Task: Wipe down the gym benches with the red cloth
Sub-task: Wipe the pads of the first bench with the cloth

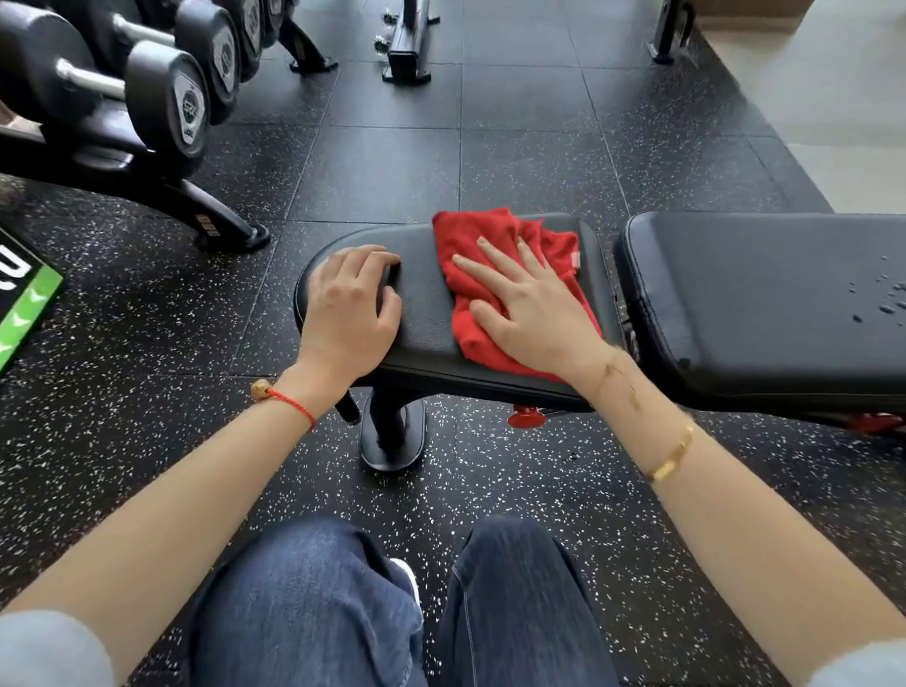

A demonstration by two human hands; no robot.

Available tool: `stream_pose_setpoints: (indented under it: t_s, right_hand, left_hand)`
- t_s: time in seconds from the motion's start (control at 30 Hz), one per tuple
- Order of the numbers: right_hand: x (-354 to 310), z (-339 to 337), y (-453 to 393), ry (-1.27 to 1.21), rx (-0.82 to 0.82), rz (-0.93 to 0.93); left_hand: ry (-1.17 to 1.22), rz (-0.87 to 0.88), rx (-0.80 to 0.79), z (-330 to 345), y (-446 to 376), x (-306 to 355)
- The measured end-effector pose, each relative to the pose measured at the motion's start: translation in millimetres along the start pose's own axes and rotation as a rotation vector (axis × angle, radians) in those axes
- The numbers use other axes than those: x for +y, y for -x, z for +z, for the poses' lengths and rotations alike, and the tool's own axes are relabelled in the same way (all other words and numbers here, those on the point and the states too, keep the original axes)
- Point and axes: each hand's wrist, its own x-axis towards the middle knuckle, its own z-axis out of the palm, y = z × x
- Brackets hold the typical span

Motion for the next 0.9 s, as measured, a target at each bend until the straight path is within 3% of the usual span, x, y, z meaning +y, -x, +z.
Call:
stream_pose_setpoints:
  t_s: [0.17,0.37,0.5,0.67,0.9]
  right_hand:
    - [25.9,-10.5,20.4,-0.065,0.031,0.029]
    - [25.8,-11.5,-43.5,-0.008,0.013,0.213]
    - [-12.4,4.6,-63.0,-0.014,-0.037,0.098]
    - [-26.9,13.4,-27.7,-0.033,-0.036,-0.145]
    - [-30.1,14.8,-64.7,-0.043,-0.047,-0.018]
  left_hand:
    - [0.015,0.005,-0.012,-1.9,0.7,-0.6]
    - [0.048,-0.011,0.009,-3.4,0.1,-2.7]
    - [0.041,-0.062,0.069,-8.8,5.8,-6.7]
    - [0.043,-0.108,0.081,-21.3,12.5,-23.2]
    - [0.048,-0.138,0.082,-37.9,17.3,-41.0]
